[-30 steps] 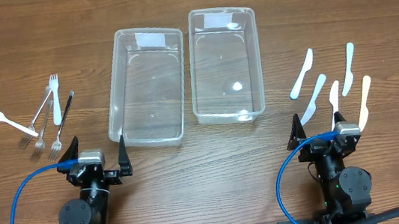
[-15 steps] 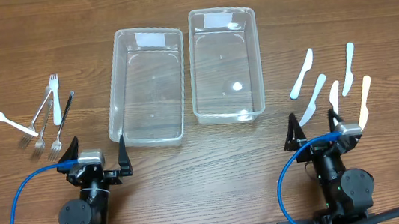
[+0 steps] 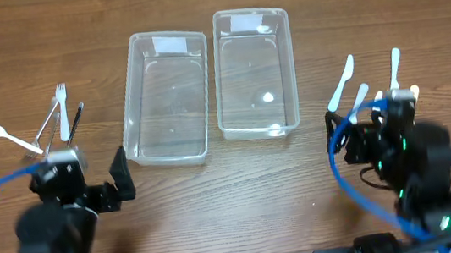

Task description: Pack container

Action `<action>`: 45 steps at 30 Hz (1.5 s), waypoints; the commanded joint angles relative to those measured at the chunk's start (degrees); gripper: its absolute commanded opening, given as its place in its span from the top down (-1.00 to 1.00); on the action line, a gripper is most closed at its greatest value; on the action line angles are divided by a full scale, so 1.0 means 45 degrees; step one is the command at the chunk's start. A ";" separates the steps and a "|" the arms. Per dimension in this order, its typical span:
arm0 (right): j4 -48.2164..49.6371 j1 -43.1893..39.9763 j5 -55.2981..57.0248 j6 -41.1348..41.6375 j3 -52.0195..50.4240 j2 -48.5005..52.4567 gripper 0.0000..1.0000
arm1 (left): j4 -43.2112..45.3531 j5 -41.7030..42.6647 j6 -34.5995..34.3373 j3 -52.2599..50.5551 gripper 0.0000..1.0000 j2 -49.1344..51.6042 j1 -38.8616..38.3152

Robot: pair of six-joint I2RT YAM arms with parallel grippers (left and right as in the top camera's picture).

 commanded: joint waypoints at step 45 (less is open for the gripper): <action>-0.6713 0.3721 -0.3696 -0.5022 0.7902 1.4503 0.91 | -0.6538 0.2288 0.1608 0.4488 0.92 0.9156 -0.3123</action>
